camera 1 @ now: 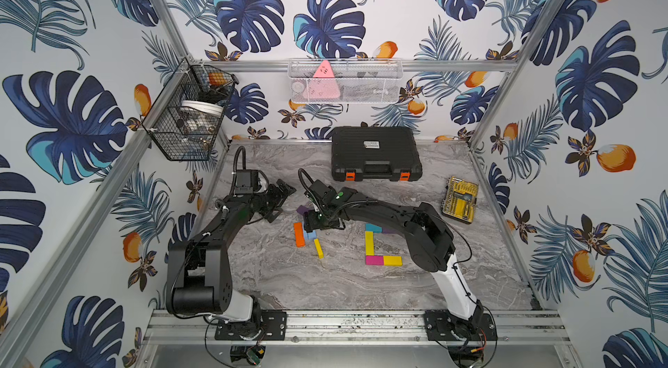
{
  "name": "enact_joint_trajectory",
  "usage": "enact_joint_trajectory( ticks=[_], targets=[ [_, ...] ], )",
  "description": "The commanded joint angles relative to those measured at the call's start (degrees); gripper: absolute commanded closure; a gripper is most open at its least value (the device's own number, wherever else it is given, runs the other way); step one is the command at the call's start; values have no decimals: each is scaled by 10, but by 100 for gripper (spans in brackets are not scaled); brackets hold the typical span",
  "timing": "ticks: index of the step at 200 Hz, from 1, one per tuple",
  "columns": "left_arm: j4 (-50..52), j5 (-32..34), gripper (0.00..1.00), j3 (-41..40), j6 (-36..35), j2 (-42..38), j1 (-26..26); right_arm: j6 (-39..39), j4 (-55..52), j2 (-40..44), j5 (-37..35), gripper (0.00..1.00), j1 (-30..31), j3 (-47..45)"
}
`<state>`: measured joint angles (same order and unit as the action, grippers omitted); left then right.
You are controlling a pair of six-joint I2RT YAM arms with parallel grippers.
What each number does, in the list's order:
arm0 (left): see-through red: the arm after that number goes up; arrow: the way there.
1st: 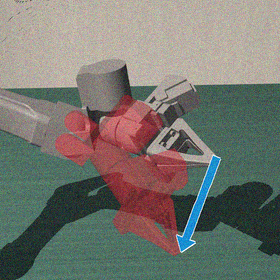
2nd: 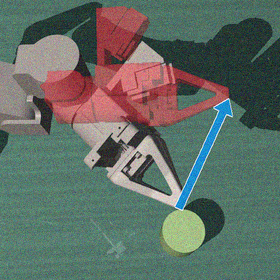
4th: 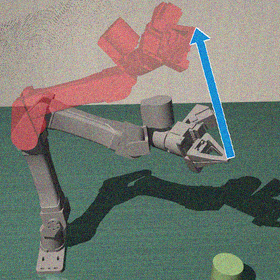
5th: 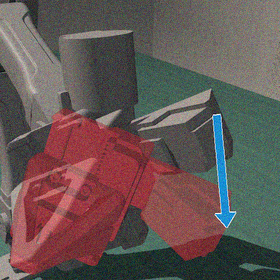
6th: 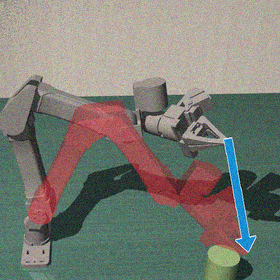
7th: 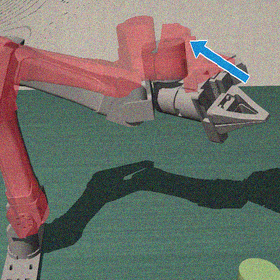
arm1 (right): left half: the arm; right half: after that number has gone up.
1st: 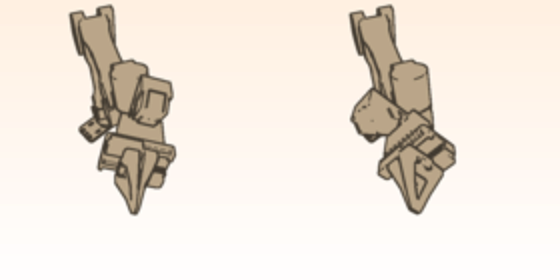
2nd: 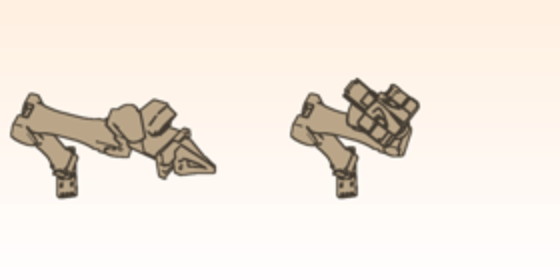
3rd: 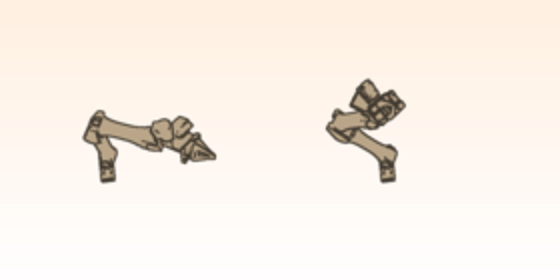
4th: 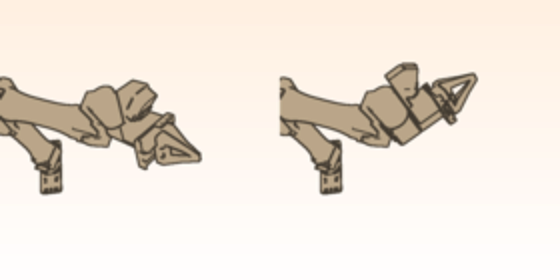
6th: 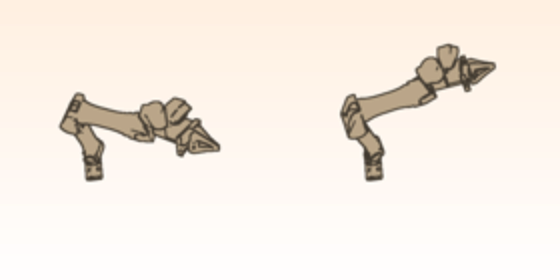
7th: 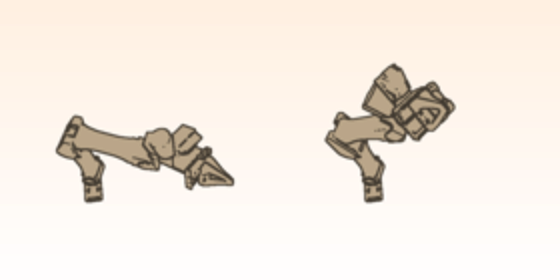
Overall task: Assemble the letter c with building blocks
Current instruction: Move the building block to the center of the board.
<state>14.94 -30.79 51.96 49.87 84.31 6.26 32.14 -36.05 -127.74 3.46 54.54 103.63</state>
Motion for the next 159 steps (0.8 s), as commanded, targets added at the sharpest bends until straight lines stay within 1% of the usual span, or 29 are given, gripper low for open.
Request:
enact_joint_trajectory(
  ticks=[1, 30, 88, 116, 133, 159],
  targets=[
    [-11, -5, 1, -2, 7, -5, 1, 17, -29, -8, -38, 27, 1, 8],
    [-14, -8, 1, -4, 8, -8, 1, 23, -37, -27, -36, 29, 2, 27],
    [-21, -13, 1, -10, 10, -6, 1, 25, -55, -73, -25, 28, 10, 80],
    [-24, -15, 1, -13, 11, -6, 1, 22, -85, -99, -32, 29, 16, 115],
    [-26, -16, 1, -13, 13, -6, 1, 21, -101, -108, -42, 33, 19, 127],
    [-28, -16, 1, -13, 14, -6, 1, 10, -114, -108, -59, 42, 19, 122]
  ],
)
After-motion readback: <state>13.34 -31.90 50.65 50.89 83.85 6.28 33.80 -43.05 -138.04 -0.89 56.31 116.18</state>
